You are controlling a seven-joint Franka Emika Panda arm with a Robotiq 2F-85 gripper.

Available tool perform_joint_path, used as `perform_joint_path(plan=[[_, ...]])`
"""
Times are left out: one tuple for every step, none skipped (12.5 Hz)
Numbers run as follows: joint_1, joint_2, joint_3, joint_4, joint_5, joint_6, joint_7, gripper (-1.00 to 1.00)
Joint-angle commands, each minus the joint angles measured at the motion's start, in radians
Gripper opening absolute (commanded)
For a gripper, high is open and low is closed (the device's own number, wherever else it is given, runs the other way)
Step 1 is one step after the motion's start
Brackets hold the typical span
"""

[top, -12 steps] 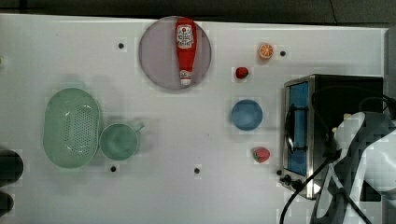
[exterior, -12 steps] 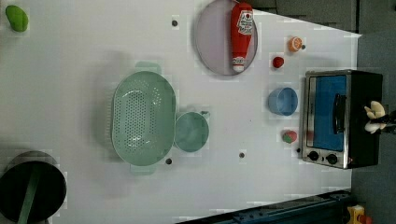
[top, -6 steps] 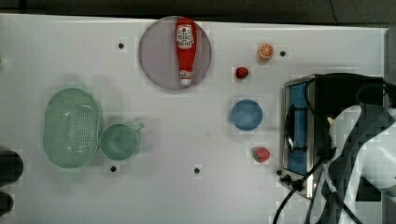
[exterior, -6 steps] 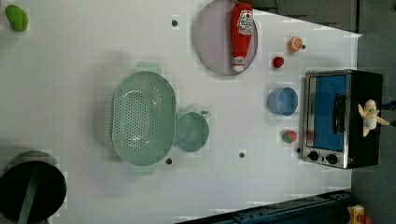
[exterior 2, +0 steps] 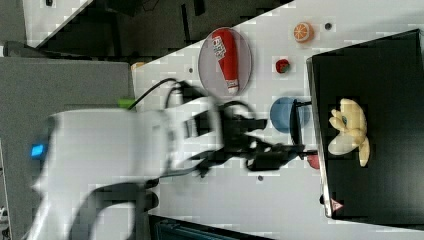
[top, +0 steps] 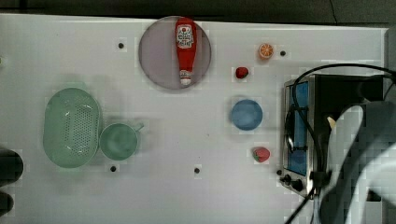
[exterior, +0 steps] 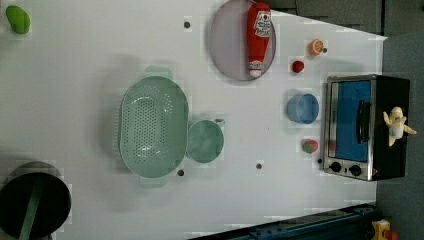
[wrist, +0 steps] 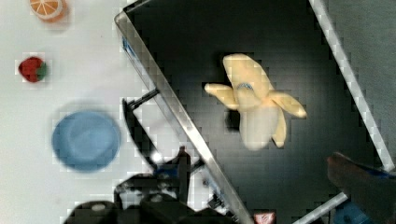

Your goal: Pick banana from table and place on oven.

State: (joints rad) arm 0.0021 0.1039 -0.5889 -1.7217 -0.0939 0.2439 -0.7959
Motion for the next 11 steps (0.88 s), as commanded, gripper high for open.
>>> perform_joint_path(plan=[[0.038,-0.098,0.041,0.104,-0.041,-0.158,0.161,1.00],[0.048,-0.125,0.082,0.105,-0.041,-0.227,0.266,1.00],[0.056,-0.149,0.130,0.104,-0.041,-0.280,0.378,1.00],[0.060,-0.168,0.185,0.104,-0.041,-0.319,0.486,1.00],[0.062,-0.183,0.241,0.103,-0.041,-0.342,0.591,1.00],[0.063,-0.196,0.291,0.103,-0.040,-0.346,0.683,1.00],[0.063,-0.206,0.336,0.103,-0.038,-0.346,0.760,1.00],[0.064,-0.212,0.373,0.102,-0.032,-0.345,0.829,1.00],[0.064,-0.216,0.403,0.101,-0.027,-0.345,0.891,1.00],[0.064,-0.219,0.422,0.100,-0.023,-0.346,0.948,1.00],[0.064,-0.221,0.430,0.098,-0.011,-0.346,0.984,1.00]])
